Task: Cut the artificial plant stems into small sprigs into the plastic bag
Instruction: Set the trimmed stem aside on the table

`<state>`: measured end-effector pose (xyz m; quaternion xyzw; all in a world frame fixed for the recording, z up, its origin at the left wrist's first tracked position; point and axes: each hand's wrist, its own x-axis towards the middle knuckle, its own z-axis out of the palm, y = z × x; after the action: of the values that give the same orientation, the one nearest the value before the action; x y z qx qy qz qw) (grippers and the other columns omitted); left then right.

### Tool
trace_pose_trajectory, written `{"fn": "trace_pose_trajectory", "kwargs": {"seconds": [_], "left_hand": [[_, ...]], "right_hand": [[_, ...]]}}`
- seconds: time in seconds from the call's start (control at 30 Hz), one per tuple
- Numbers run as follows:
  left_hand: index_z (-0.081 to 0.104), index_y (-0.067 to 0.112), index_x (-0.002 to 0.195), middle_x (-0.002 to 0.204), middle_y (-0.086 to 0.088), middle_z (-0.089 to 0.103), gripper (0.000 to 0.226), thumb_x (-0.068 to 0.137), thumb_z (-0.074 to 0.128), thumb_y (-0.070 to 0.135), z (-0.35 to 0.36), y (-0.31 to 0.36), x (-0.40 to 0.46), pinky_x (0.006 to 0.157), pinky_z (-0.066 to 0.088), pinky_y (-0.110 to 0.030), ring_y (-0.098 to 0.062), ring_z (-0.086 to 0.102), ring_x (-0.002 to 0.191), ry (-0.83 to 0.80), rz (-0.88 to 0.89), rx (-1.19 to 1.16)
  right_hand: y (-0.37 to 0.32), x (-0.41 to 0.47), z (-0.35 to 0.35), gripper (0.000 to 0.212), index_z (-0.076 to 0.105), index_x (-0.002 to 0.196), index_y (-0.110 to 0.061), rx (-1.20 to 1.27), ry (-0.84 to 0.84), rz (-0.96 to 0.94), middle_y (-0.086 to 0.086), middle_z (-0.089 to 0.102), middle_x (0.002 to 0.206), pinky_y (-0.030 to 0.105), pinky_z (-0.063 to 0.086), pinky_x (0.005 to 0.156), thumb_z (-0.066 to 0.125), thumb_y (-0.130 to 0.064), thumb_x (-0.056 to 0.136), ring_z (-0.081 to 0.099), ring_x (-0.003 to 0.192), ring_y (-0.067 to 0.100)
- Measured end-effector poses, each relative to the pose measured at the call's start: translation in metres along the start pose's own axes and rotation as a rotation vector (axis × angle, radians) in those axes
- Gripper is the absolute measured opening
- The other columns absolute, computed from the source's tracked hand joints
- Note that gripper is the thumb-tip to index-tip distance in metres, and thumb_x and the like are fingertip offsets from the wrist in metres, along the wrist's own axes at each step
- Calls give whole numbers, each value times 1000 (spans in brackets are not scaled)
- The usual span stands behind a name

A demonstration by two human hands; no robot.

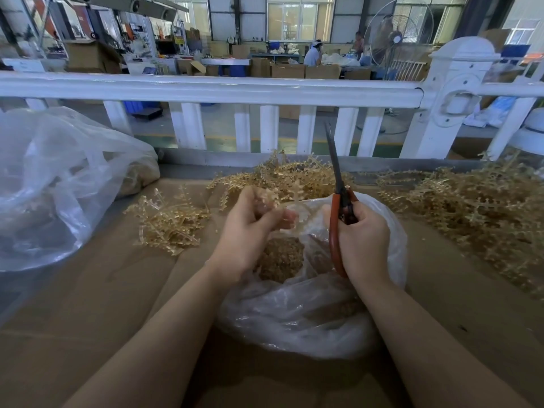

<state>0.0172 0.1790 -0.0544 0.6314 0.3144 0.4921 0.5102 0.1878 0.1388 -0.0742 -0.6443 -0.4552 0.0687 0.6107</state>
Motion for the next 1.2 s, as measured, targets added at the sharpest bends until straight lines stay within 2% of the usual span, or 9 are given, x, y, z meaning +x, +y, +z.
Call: {"fn": "trace_pose_trajectory", "kwargs": {"seconds": [0.07,0.2,0.33,0.5,0.67,0.87,1.0,1.13,1.2], "left_hand": [[44,7,100,100,-36,65,14,97,51,-6,-3,5,2,78,57,-31,-29,73,89,16,43,-181],[43,11,99,97,-18,74,16,97,51,-3,-6,9,5,74,58,-30,-26,73,84,-25,34,-323],[41,12,93,95,-16,75,18,97,50,-4,-3,8,4,67,55,-28,-26,72,78,-54,26,-256],[38,13,90,94,-18,75,23,95,46,-8,-4,10,2,60,48,-26,-24,67,67,-74,-38,-240],[43,10,98,85,-12,75,26,88,61,-5,-2,10,2,57,42,-23,-18,60,63,-94,-91,-243],[63,11,81,62,2,58,21,68,79,15,-4,10,2,51,32,-23,-10,45,53,-167,-184,-225],[70,23,70,70,4,65,14,68,82,16,-5,9,1,60,47,-22,-9,58,62,-214,-236,-307],[66,18,98,84,0,73,39,64,86,17,-5,9,2,69,58,-29,-15,69,75,-198,-302,-329],[66,14,96,78,-2,70,42,62,91,17,-4,10,1,63,54,-25,-14,64,68,-209,-298,-258]], "right_hand": [[-1,1,-1,35,62,62,-19,30,-18,29,-10,60,53,17,41,55,71,-35,92,56,56,6],[-4,-1,-3,36,69,76,-1,193,-126,72,15,67,67,38,52,61,72,-34,90,63,62,27],[-12,-3,-6,25,73,80,-13,449,-306,99,8,72,72,16,37,41,70,-36,89,49,40,7],[-11,-1,-6,18,73,83,-6,441,-332,130,3,71,68,8,39,46,70,-20,93,54,45,0],[-15,1,-5,17,72,76,-17,416,-340,216,18,71,77,10,37,43,69,-11,92,49,43,2],[-23,-3,-9,29,75,69,-28,445,-463,220,9,71,76,25,33,42,69,-12,93,40,42,11],[-25,-3,-10,16,69,80,-22,455,-462,259,3,69,68,25,34,43,70,-11,91,41,42,11],[-23,-2,-9,10,69,82,-16,460,-464,254,-4,62,57,14,40,43,72,-9,89,50,42,3],[-22,-2,-8,9,69,82,-14,438,-488,234,-8,59,53,11,40,44,73,-9,89,51,42,1]]}}
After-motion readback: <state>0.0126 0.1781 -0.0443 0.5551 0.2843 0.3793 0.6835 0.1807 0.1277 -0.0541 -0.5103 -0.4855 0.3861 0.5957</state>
